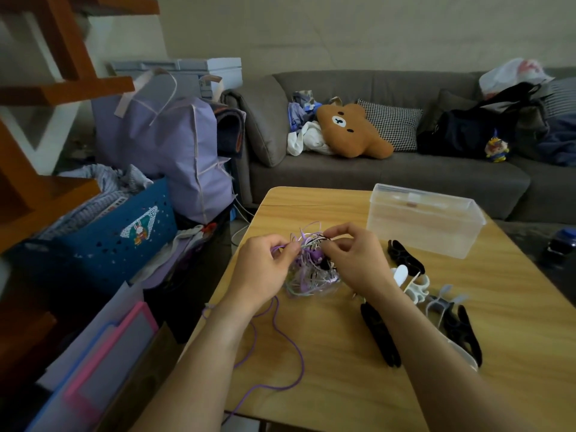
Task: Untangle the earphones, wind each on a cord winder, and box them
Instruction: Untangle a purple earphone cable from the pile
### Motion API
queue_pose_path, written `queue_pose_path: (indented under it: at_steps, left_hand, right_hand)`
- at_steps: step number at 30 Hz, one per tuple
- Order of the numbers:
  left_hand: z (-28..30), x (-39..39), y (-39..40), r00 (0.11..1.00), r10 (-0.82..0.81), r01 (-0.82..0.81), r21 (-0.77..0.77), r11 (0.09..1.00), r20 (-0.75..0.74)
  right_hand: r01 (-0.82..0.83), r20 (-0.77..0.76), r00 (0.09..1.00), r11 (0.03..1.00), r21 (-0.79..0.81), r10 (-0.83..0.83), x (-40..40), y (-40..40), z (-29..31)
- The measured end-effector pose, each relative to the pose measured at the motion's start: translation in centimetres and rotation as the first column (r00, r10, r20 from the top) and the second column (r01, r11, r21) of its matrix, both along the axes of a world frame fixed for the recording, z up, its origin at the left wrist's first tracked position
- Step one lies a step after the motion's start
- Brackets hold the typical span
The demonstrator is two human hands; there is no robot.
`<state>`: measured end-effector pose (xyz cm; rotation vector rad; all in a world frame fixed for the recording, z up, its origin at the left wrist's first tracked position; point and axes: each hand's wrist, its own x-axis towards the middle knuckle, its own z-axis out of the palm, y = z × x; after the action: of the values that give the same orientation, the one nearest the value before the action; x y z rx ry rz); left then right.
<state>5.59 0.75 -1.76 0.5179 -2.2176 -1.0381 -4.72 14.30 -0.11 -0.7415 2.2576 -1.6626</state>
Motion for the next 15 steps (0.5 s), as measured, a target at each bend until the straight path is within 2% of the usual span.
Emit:
queue_pose_path:
  at_steps: [3, 4, 6, 7, 9, 11, 13, 15]
  left_hand:
    - [-0.1, -0.1, -0.2, 0.998, -0.015, 0.017, 0.044, 0.999, -0.064]
    - [-0.1, -0.1, -0.1, 0.997, -0.027, 0.033, 0.076, 0.997, -0.076]
    - [-0.1, -0.2, 0.4, 0.996, -0.044, 0.055, 0.16, 0.986, -0.073]
    - [-0.2, -0.2, 0.7, 0.998, -0.034, 0.045, 0.197, 0.979, -0.06]
    - [-0.5, -0.3, 0.9, 1.0, 0.004, 0.004, 0.259, 0.966, -0.03]
    - [-0.3, -0.3, 1.0, 1.0, 0.016, -0.011, 0.36, 0.933, -0.012]
    - [0.1, -0.4, 1.1, 1.0, -0.002, 0.008, 0.461, 0.887, -0.012]
    - [0.7, -0.3, 1.5, 0.999, -0.018, 0.031, 0.523, 0.852, -0.03]
  right_hand:
    - [-0.054, 0.095, 0.994, 0.999, -0.002, 0.054, -0.3, 0.0, 0.0]
    - [-0.046, 0.078, 0.996, 0.998, 0.036, 0.043, -0.3, 0.0, -0.1]
    - [0.104, -0.18, 0.982, 0.964, 0.246, -0.06, -0.4, -0.1, -0.7]
    - [0.207, -0.32, 0.942, 0.929, 0.307, -0.104, -0.3, -0.1, -1.2]
    - [0.319, -0.459, 0.871, 0.911, 0.262, -0.173, 0.0, 0.0, -1.4]
    - [0.363, -0.588, 0.778, 0.923, 0.13, -0.223, -0.2, 0.3, -1.5]
    - [0.298, -0.701, 0.684, 0.954, 0.017, -0.201, -0.5, 0.6, -1.3]
    - [0.135, -0.709, 0.701, 0.991, 0.023, -0.079, -0.2, 0.5, -0.9]
